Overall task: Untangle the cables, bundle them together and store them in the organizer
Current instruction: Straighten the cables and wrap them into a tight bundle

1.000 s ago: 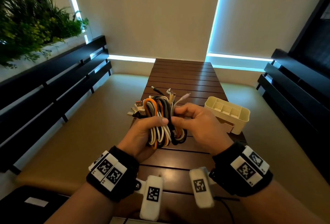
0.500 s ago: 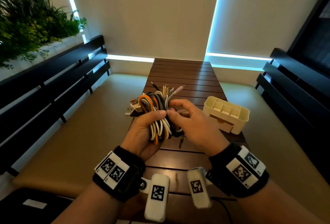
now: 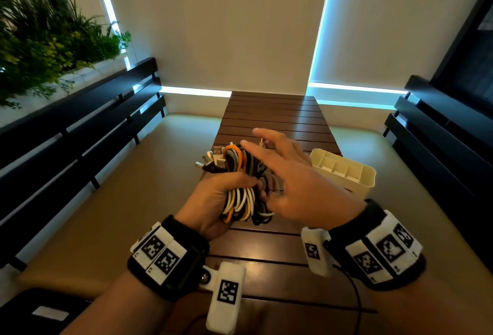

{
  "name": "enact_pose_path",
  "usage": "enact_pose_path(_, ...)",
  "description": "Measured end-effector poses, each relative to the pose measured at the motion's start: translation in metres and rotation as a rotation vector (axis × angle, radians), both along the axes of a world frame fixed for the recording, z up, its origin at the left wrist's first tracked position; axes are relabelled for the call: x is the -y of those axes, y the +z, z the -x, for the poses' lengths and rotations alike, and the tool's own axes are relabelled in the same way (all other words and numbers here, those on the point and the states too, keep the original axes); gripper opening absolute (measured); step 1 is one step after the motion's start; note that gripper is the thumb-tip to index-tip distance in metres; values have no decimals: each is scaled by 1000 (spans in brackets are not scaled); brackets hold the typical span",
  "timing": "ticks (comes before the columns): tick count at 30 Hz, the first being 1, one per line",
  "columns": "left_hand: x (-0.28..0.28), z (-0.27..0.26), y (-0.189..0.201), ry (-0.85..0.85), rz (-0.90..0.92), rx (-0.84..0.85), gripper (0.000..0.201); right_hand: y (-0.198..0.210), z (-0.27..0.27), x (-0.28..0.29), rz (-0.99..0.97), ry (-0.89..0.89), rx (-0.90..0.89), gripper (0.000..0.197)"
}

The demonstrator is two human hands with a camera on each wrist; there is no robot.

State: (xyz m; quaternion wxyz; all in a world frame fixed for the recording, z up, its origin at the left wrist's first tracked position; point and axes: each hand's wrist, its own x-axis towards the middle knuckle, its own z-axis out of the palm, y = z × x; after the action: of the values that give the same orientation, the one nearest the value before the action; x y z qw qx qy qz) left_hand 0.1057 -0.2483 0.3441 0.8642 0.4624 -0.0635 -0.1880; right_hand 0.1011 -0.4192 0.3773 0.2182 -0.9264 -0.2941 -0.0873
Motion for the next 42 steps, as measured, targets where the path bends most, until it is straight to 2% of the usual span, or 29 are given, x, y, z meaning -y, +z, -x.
enact_pose_path(2,-4,-1,0,-30,-9,-1,19,-2,-5,4,60,-10,-50,97)
enact_pose_path(3,-6,-2,0,-41,-18,-5,17,-2,-6,6,21,-2,-86,101)
enact_pose_path(4,-7,-3,0,-43,-25,-13,17,-2,-8,9,-89,18,-145,103)
enact_pose_path(7,-13,-7,-1,-28,-2,-28,32,1,-12,18,-638,112,-398,102)
enact_pose_path(8,-15,-8,-2,-24,3,-28,36,1,-15,21,-703,125,-434,101)
enact_pose_path(12,-19,-12,-5,-50,23,-24,51,-6,-20,21,-586,84,-460,86)
enact_pose_path(17,-17,-15,-5,-70,61,-34,48,-21,-23,20,-742,56,-480,60)
enact_pose_path(21,-16,-20,-6,-92,112,-44,59,-24,-25,22,-857,119,-610,57)
enact_pose_path(23,-15,-22,-6,-108,135,-39,65,-24,-25,23,-869,132,-624,50)
enact_pose_path(25,-14,-24,-6,-115,140,-25,62,-23,-24,23,-861,109,-604,40)
enact_pose_path(29,-8,-23,-3,-101,127,-36,57,-20,-23,20,-816,78,-534,49)
enact_pose_path(33,-2,-18,0,-72,77,-22,53,-22,-26,18,-670,5,-437,60)
enact_pose_path(38,0,-19,-2,-49,10,-26,59,-18,-29,15,-618,-19,-413,53)
enact_pose_path(42,3,-21,-3,-51,75,-41,48,-12,-31,14,-530,-31,-360,53)
